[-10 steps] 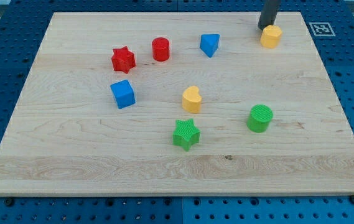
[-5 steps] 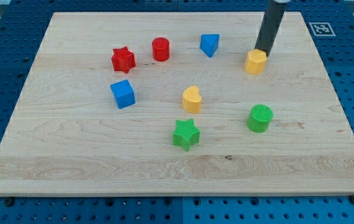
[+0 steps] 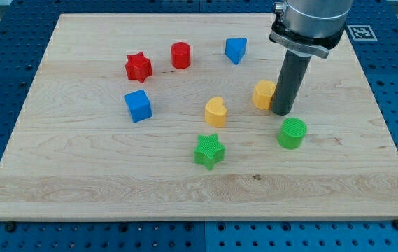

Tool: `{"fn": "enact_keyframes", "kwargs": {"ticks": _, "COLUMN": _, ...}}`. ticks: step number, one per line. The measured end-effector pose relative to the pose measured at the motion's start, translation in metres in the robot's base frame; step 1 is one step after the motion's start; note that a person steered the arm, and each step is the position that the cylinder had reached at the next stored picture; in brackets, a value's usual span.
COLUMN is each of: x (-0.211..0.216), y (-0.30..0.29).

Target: Slide the yellow hexagon to the yellow heart

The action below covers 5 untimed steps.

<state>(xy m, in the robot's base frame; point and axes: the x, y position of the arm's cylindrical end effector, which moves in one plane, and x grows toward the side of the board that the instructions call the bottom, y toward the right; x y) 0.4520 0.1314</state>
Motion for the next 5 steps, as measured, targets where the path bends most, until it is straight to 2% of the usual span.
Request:
{"fn": "enact_keyframes", "kwargs": {"ticks": 1, "x": 0.011, "y": 0.021}}
{"fn": "enact_keyframes", "kwargs": {"ticks": 2, "x": -0.017, "y": 0.034}}
{"fn": "enact_keyframes", "kwargs": {"ticks": 3, "x": -0.036, "y": 0.021}}
{"fn": "enact_keyframes", "kwargs": {"ticks": 5, "x": -0.036, "y": -0.02}}
